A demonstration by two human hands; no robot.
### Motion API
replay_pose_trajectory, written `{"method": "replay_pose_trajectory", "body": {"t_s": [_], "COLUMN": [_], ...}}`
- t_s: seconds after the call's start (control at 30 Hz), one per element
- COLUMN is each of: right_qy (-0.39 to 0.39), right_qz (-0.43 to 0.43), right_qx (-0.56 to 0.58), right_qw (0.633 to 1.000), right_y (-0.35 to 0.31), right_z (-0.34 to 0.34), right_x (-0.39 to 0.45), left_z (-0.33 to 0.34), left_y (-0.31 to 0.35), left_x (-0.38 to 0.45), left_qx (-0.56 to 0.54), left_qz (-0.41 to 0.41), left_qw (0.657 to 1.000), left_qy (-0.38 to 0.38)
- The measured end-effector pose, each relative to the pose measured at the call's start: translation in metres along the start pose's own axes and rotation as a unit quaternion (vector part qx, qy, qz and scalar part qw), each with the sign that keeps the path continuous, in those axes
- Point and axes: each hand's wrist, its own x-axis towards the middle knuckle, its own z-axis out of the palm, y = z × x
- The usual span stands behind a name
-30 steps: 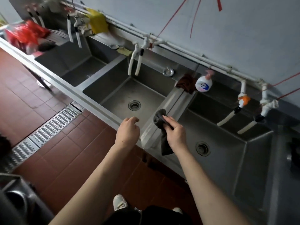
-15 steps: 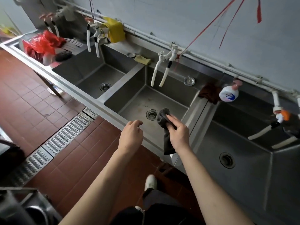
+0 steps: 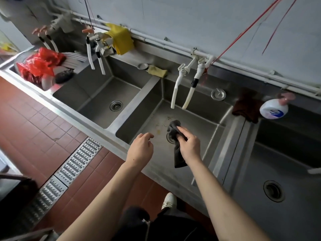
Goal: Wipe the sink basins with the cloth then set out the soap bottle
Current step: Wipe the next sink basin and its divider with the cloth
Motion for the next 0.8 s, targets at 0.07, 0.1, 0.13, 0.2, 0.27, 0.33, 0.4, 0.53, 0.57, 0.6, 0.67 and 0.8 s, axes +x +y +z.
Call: {"method": "replay_pose_trajectory", "body": {"t_s": [0.07,0.1,0.13,0.2,0.27,0.33,0.4,0.53,0.57,0.6,0.67,0.8], "right_qy": [0.004,0.005,0.007,0.012,0.017,0.021,0.03,0.056,0.061,0.066,0.078,0.098], "right_qz": [0.015,0.024,0.03,0.043,0.061,0.084,0.105,0.139,0.145,0.152,0.161,0.186], "right_qx": [0.004,0.007,0.008,0.007,0.0,-0.008,-0.01,-0.011,-0.011,-0.009,-0.006,0.0], "right_qw": [1.0,1.0,0.999,0.999,0.998,0.996,0.994,0.989,0.987,0.986,0.984,0.978], "right_y": [0.004,0.006,0.008,0.012,0.017,0.024,0.027,0.024,0.023,0.021,0.02,0.026], "right_z": [0.008,0.012,0.016,0.026,0.037,0.05,0.065,0.099,0.109,0.12,0.141,0.178], "right_x": [0.01,0.014,0.018,0.027,0.033,0.039,0.045,0.058,0.062,0.067,0.077,0.097], "left_z": [0.003,0.004,0.005,0.004,0.003,0.003,0.002,-0.003,-0.005,-0.007,-0.008,-0.006], "left_y": [-0.006,-0.009,-0.013,-0.023,-0.033,-0.041,-0.05,-0.074,-0.08,-0.086,-0.101,-0.125], "left_x": [0.014,0.02,0.027,0.044,0.063,0.083,0.107,0.157,0.169,0.182,0.207,0.252], "left_qx": [0.007,0.01,0.011,0.015,0.021,0.023,0.025,0.035,0.037,0.039,0.041,0.052], "left_qz": [0.001,0.0,-0.002,-0.001,0.001,0.003,0.01,0.042,0.048,0.056,0.07,0.112], "left_qw": [1.0,1.0,0.999,0.999,0.998,0.997,0.996,0.99,0.989,0.988,0.986,0.978], "left_qy": [-0.015,-0.024,-0.032,-0.045,-0.054,-0.07,-0.09,-0.126,-0.133,-0.138,-0.148,-0.168]}}
